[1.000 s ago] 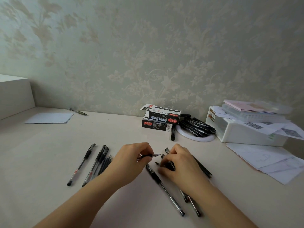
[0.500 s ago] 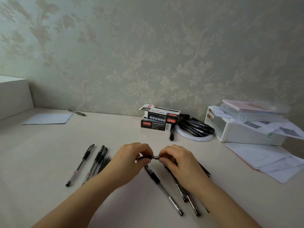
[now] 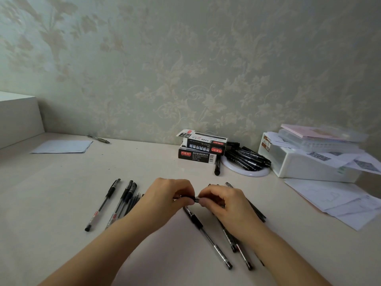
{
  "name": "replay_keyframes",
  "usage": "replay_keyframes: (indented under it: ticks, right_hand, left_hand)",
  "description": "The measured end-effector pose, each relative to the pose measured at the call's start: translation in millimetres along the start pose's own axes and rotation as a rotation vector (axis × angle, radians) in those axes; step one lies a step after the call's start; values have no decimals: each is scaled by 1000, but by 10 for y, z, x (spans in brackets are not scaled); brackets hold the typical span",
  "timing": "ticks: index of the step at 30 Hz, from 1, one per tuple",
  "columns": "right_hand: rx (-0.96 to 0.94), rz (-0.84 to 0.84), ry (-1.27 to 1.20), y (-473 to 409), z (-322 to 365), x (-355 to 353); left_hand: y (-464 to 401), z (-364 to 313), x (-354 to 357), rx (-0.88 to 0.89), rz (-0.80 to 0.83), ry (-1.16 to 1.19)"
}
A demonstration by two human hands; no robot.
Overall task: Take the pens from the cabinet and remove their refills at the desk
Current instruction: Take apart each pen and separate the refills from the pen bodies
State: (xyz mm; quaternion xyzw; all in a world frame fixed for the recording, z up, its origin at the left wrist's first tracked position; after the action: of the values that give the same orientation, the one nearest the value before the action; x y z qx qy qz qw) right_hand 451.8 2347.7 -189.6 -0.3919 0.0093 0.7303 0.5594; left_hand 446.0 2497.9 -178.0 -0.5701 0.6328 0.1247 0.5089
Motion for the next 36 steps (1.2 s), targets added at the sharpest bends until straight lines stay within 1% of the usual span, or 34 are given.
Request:
replay_keyframes:
  ticks: [3,5,7,10,14,24,28,33,36]
  right_hand:
    - [-19,16,35,-4,12,38]
    - [-33,18,69,-9,27,44]
    - [-16,7,17,-6,31,17]
    - [5,-49,-119,5,49,-71]
    - [16,-75,-163,13,42,-113]
    - [-15,-59,-111,4,60,-135]
    - [-25,-76,-95,1,78,-139]
    - [-38,-88,-41,-7,90,-87]
    - [-51,-149,19,-16,104,-91]
  left_hand:
    - [15,-2,74,21,80,-106]
    - [21,3,101,18,121,-124]
    - [8,-51,57,61,87,-142]
    - [-3,-135,-53,105,-21,-183]
    - [9,-201,-66,130,-50,-194]
    - [-6,-231,-30,158,-59,-178]
    - [-12,-221,-48,163,-91,-144]
    - [19,-178,-37,117,-133,-111]
    - [19,-142,-93,61,-204,-86]
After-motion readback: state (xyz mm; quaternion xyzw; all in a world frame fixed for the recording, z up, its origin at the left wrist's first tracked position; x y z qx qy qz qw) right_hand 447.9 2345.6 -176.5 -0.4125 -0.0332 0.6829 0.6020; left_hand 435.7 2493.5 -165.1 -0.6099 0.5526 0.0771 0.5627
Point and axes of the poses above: each hand's wrist, its own y-axis away from the middle knuckle, its own x-axis out of the palm, z = x × y, the point moved 7 cm from there along -y, towards the middle knuckle, and after that the axes turned 5 degrees about -y, right-handed, at the moved point
